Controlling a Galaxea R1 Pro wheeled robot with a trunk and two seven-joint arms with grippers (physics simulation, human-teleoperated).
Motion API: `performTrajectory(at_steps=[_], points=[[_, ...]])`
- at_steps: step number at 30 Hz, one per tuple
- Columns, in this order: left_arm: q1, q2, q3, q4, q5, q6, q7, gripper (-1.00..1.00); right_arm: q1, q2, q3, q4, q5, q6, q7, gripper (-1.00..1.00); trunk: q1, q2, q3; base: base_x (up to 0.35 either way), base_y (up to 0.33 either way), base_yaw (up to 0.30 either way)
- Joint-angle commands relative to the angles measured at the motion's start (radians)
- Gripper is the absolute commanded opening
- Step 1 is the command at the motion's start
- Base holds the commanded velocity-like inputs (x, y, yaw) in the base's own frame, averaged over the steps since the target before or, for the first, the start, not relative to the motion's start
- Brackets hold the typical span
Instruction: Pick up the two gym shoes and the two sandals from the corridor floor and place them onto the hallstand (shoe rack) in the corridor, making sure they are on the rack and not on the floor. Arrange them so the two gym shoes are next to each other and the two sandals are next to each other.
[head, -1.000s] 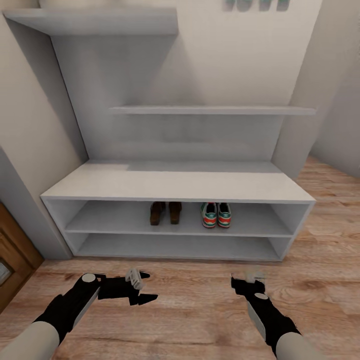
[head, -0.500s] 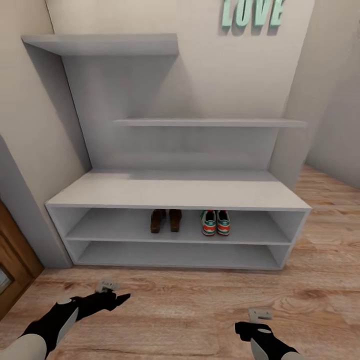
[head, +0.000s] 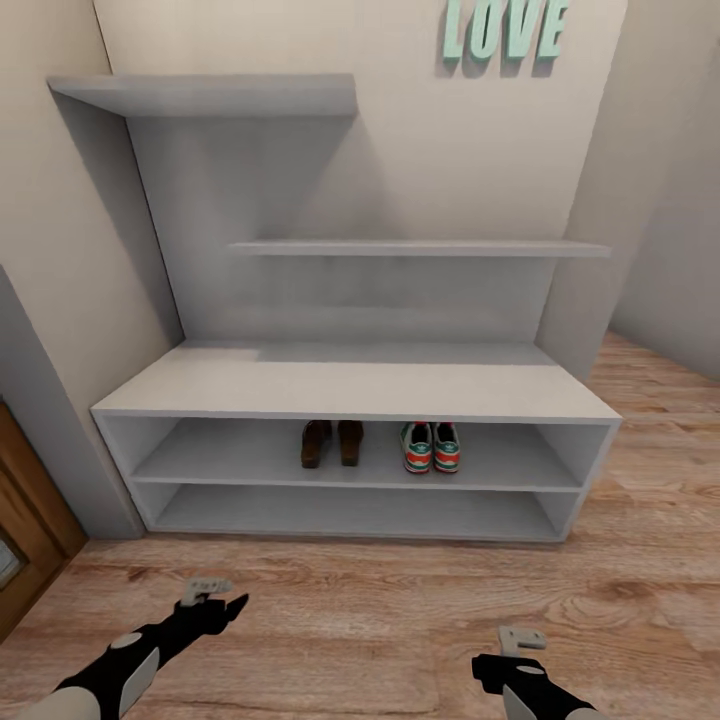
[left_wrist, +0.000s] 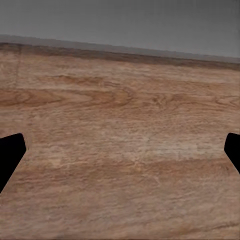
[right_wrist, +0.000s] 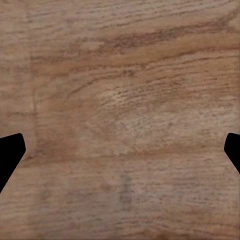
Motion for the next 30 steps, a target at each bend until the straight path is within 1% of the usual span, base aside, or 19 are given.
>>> performTrajectory(at_steps=[1,5,7,27,30], points=[[-0.001,0.001,-0.004,0.005,0.019,-0.011,0.0,1.0,0.0,0.0,-0.002,0.0,-0.004,0.001,-0.001,1.0,0.0,0.0,-0.001,0.0,0.0,0.0],[-0.001,0.001,-0.004,0.01,0.037,-0.024,0.005,1.0,0.0,0.0,-0.003,0.001,-0.004,0.001,-0.002,1.0,0.0,0.0,-0.001,0.0,0.0,0.0],[-0.001,0.001,-0.004,0.012,0.04,-0.026,0.005,1.0,-0.001,0.0,-0.002,0.001,-0.004,0.001,-0.002,1.0,0.0,0.0,-0.001,0.0,0.0,0.0],[0.0,0.003,-0.002,0.014,0.045,-0.029,0.007,1.0,0.0,0.0,-0.003,0.001,-0.003,0.001,-0.002,1.0,0.0,0.0,-0.001,0.0,0.0,0.0],[0.0,0.004,-0.002,0.032,0.045,-0.03,0.007,1.0,0.0,0.0,-0.002,0.001,-0.004,0.001,-0.002,1.0,0.0,0.0,-0.001,0.0,0.0,0.0]])
